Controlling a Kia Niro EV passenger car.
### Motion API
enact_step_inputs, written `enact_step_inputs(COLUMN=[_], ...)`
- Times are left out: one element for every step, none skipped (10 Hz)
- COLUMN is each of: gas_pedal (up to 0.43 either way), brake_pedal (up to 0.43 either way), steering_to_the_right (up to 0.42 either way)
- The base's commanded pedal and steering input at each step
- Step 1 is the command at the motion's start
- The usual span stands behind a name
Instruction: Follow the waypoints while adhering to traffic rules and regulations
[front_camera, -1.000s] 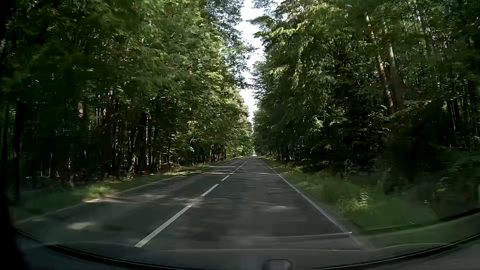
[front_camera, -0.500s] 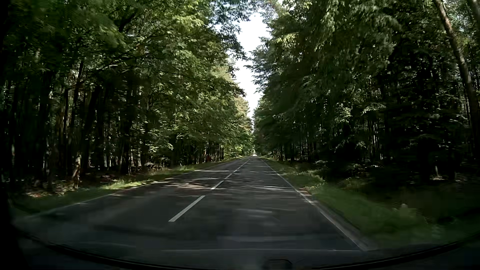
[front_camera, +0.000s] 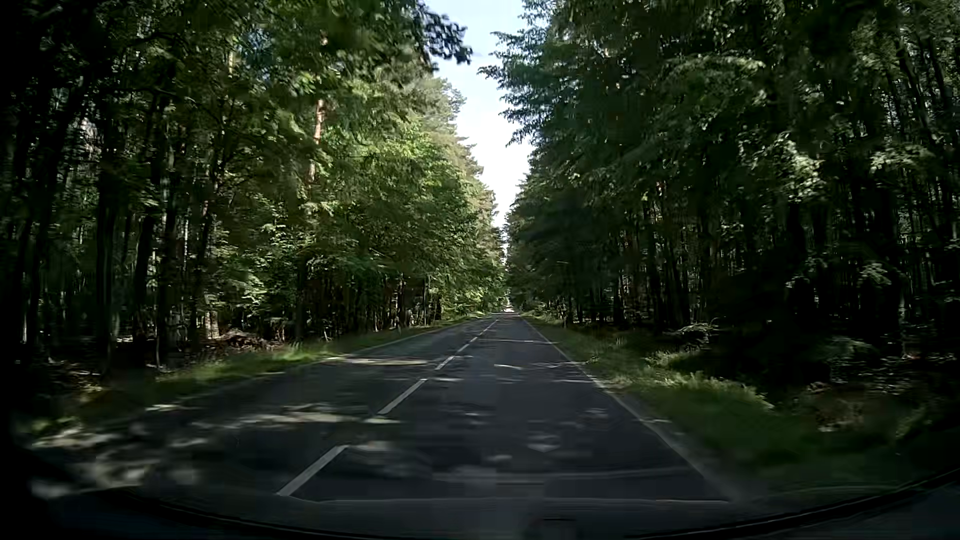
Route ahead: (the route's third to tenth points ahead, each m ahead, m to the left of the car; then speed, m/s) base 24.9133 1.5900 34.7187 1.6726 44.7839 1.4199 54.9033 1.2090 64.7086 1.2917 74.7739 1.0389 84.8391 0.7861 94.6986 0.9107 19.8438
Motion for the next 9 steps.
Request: enact_step_inputs(gas_pedal=[0.067,0.067,0.067,0.067,0.067,0.067,0.067,0.067,0.067], brake_pedal=[0.030,0.030,0.030,0.030,0.030,0.030,0.030,0.030,0.030], steering_to_the_right=[0.000,0.000,0.000,0.000,0.000,0.000,0.000,0.000,0.000])
